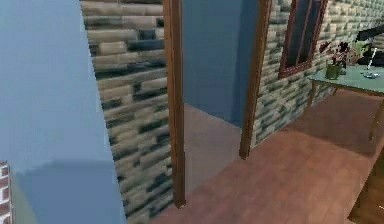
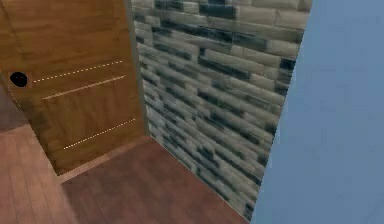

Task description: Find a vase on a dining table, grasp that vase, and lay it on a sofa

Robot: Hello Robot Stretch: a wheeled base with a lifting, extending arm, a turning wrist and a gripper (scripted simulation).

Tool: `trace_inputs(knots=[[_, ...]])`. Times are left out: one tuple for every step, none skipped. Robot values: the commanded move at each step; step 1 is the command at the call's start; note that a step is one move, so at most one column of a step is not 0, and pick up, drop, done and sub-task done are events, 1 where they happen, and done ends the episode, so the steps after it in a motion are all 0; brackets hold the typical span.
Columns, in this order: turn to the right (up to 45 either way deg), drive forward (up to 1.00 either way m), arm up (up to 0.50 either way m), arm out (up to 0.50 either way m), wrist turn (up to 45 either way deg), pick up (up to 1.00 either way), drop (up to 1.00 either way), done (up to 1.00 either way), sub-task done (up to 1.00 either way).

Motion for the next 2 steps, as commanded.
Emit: trace_inputs(knots=[[0.0,0.75,0.0,0.0,0.0,0.0,0.0,0.0,0.0],[45.0,0.0,0.0,0.0,0.0,0.0,0.0,0.0,0.0]])
